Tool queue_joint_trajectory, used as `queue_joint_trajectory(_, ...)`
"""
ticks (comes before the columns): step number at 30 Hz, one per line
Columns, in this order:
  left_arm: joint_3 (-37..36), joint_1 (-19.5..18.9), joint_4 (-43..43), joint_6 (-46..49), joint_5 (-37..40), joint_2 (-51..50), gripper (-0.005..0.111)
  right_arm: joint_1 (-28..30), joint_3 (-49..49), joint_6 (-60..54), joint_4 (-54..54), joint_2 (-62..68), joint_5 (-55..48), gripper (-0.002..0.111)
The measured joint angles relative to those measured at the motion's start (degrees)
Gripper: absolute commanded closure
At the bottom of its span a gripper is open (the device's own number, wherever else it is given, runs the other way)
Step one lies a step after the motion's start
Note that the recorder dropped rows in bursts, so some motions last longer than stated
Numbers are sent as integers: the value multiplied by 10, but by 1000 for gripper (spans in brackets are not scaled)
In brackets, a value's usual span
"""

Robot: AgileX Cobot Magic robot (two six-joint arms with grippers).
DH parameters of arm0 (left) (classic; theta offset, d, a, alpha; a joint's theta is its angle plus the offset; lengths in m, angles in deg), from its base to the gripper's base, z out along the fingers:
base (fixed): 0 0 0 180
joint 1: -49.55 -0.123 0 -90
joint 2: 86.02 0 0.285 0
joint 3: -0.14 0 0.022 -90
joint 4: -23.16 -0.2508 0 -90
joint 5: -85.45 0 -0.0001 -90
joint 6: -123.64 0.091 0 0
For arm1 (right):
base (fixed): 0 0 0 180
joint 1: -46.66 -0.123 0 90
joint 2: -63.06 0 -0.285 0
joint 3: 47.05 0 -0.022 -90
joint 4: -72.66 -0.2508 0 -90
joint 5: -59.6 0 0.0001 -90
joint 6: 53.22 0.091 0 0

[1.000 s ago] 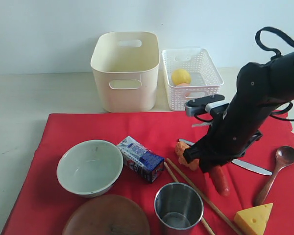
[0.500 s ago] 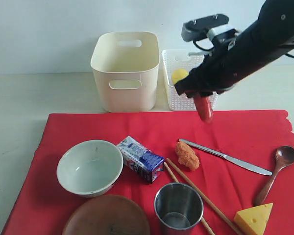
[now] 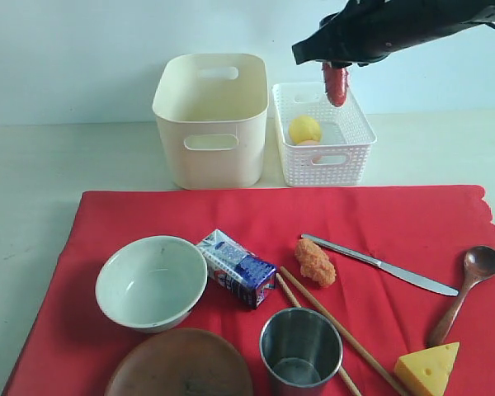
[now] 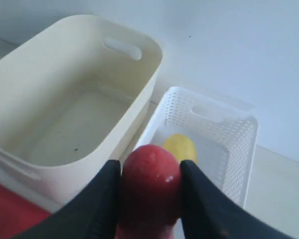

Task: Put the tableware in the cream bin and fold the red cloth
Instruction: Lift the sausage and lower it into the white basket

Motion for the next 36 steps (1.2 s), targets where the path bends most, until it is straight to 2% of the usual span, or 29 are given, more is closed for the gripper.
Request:
queue_joint_trajectory(10, 0, 0, 0, 0, 0, 0, 107, 40, -94, -1, 41, 135, 34, 108)
queue_joint_trajectory(20, 0, 0, 0, 0, 0, 0, 107, 42, -174, -1, 123, 257, 35, 108)
queue_joint_trajectory(28, 0, 0, 0, 0, 0, 0, 107, 42, -196, -2, 139, 297, 35, 108)
queue_joint_trajectory(32, 0, 0, 0, 0, 0, 0, 107, 42, -196, -2, 155, 307, 34, 101)
queue_joint_trajectory(36, 0, 0, 0, 0, 0, 0, 107, 42, -196, -2, 160, 313, 27, 86)
